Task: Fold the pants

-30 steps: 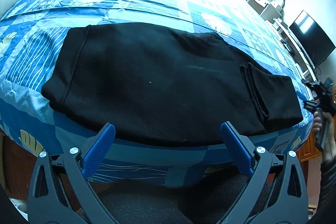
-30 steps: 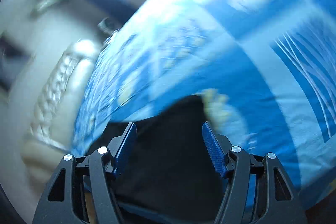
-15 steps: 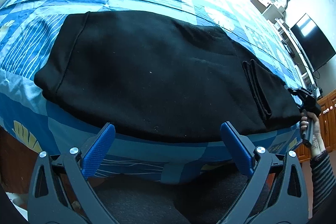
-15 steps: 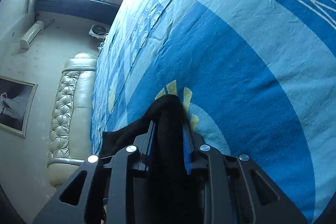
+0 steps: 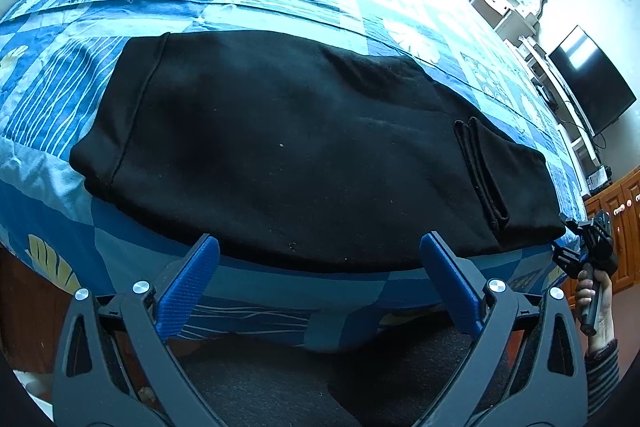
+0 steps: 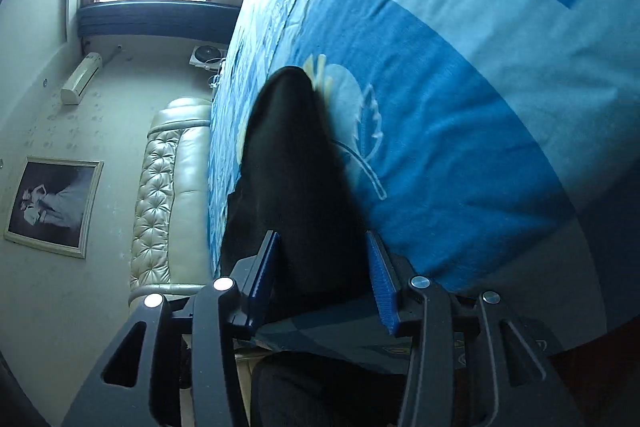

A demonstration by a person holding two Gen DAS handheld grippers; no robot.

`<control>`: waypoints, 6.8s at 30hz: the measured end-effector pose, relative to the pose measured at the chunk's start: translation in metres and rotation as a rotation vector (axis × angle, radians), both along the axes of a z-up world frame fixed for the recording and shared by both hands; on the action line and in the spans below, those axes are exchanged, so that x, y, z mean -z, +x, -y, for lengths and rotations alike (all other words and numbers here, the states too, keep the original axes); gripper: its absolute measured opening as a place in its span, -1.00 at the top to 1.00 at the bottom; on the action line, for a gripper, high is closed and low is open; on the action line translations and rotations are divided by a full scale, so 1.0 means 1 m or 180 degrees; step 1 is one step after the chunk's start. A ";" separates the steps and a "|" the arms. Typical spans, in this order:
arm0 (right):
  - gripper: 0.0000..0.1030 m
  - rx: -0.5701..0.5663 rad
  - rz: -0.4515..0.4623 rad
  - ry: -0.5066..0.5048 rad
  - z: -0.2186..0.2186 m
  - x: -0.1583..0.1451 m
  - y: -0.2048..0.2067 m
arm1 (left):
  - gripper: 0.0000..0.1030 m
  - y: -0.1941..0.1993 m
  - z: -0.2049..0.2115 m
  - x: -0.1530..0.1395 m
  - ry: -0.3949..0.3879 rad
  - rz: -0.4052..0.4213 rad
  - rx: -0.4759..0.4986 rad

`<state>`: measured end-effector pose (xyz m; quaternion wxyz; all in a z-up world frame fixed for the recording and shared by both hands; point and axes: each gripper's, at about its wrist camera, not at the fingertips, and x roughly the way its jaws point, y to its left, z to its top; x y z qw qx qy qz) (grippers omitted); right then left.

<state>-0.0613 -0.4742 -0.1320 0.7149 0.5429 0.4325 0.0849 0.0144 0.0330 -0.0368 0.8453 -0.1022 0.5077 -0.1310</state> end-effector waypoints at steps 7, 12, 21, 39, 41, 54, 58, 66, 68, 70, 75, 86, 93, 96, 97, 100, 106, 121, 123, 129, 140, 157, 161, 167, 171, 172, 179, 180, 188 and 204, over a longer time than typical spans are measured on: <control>0.50 -0.0042 -0.0021 -0.0507 -0.010 -0.004 0.000 | -0.95 0.001 0.000 0.001 0.0028 0.0005 -0.0010; 0.31 0.0119 -0.0039 -0.0540 0.001 -0.020 -0.006 | -0.95 -0.001 -0.002 0.000 0.0047 0.0023 -0.0011; 0.28 -0.0170 0.0524 -0.1051 -0.074 -0.098 0.023 | -0.95 0.008 -0.023 -0.010 -0.0002 0.0124 -0.0150; 0.50 -0.1237 0.0302 -0.0206 -0.214 -0.022 0.069 | -0.95 0.031 -0.109 -0.007 -0.0394 0.0081 -0.0405; 0.46 -0.1258 0.0315 -0.0228 -0.212 -0.022 0.066 | -0.95 0.039 -0.130 -0.004 -0.0567 0.0076 -0.0411; 0.45 -0.1215 0.0351 -0.0194 -0.216 -0.021 0.071 | -0.95 0.142 -0.170 0.025 -0.1129 0.0000 -0.0222; 0.45 -0.1201 0.0349 -0.0135 -0.208 -0.016 0.069 | -0.95 0.154 -0.164 0.044 -0.1504 -0.0215 -0.0074; 0.45 -0.1189 0.0359 -0.0099 -0.201 -0.013 0.067 | -0.94 0.115 -0.148 0.049 -0.1802 -0.0270 0.0265; 0.45 -0.1186 0.0368 -0.0104 -0.200 -0.012 0.067 | -0.94 0.104 -0.141 0.048 -0.1721 -0.0269 0.0327; 0.45 -0.1179 0.0370 -0.0098 -0.199 -0.012 0.067 | -0.94 0.095 -0.134 0.047 -0.1660 -0.0285 0.0331; 0.43 -0.1164 0.0373 -0.0106 -0.197 -0.013 0.065 | -0.94 0.097 -0.136 0.050 -0.1803 -0.0370 0.0121; 0.43 -0.1140 0.0389 -0.0112 -0.197 -0.013 0.061 | 0.53 0.102 -0.158 0.067 -0.1682 -0.0740 -0.0191; -0.35 -0.1198 0.0543 -0.0097 -0.205 -0.032 0.061 | 0.75 0.096 -0.162 0.058 -0.1704 -0.0608 -0.0178; -0.46 -0.1260 0.0580 -0.0422 -0.213 -0.046 0.061 | 0.75 0.096 -0.158 0.038 -0.1713 -0.0526 -0.0152; -0.46 -0.1285 0.0596 -0.0529 -0.215 -0.051 0.061 | 0.75 0.096 -0.157 0.032 -0.1706 -0.0506 -0.0142; -0.47 -0.1294 0.0595 -0.0787 -0.216 -0.058 0.059 | 0.75 0.094 -0.146 0.011 -0.1603 -0.0422 -0.0098; -0.47 -0.1114 0.0553 -0.0985 -0.200 -0.068 0.058 | 0.75 0.090 -0.119 -0.030 -0.1503 -0.0238 0.0031; -0.49 -0.0755 0.0592 -0.1257 -0.159 -0.100 0.043 | 0.76 0.088 0.008 -0.119 -0.1097 0.0127 0.0659; -0.54 -0.0682 0.0567 -0.1363 -0.151 -0.104 0.039 | 0.76 0.088 0.029 -0.125 -0.1020 0.0160 0.0757; -0.55 -0.0456 0.0502 -0.1390 -0.117 -0.107 0.026 | 0.76 0.081 0.111 -0.129 -0.0780 0.0195 0.1075; -0.55 -0.0034 0.0443 -0.1295 -0.054 -0.098 -0.003 | 0.76 0.060 0.250 -0.081 -0.0084 0.0164 0.1486; -0.55 0.0345 0.0277 -0.1012 -0.004 -0.066 -0.028 | 0.76 0.038 0.341 -0.001 0.0761 0.0115 0.1456; -0.55 0.0339 0.0261 -0.0995 -0.003 -0.064 -0.031 | 0.76 0.034 0.344 0.001 0.0864 0.0199 0.1462; -0.55 0.0349 0.0255 -0.1018 -0.001 -0.065 -0.032 | 0.76 0.029 0.350 0.003 0.0997 0.0284 0.1469; -0.55 0.0394 0.0231 -0.1036 0.002 -0.065 -0.030 | 0.66 0.027 0.351 0.001 0.0964 0.0317 0.1468; -0.55 0.0406 0.0223 -0.1035 0.002 -0.064 -0.030 | 0.60 0.026 0.351 -0.001 0.0913 0.0332 0.1462; -0.55 0.0439 0.0263 -0.1088 0.006 -0.074 -0.035 | -0.29 0.005 0.325 -0.045 0.0400 0.0570 0.1481; -0.55 0.0430 0.0280 -0.1092 0.005 -0.076 -0.035 | -0.47 0.002 0.317 -0.055 0.0328 0.0649 0.1476; -0.55 0.0118 0.0361 -0.1049 -0.015 -0.084 -0.016 | -0.78 0.008 0.192 -0.089 0.0178 0.1016 0.0898; -0.55 -0.0464 0.0062 -0.1351 -0.063 -0.058 0.062 | -0.78 0.034 0.074 -0.007 -0.0326 0.0156 0.0103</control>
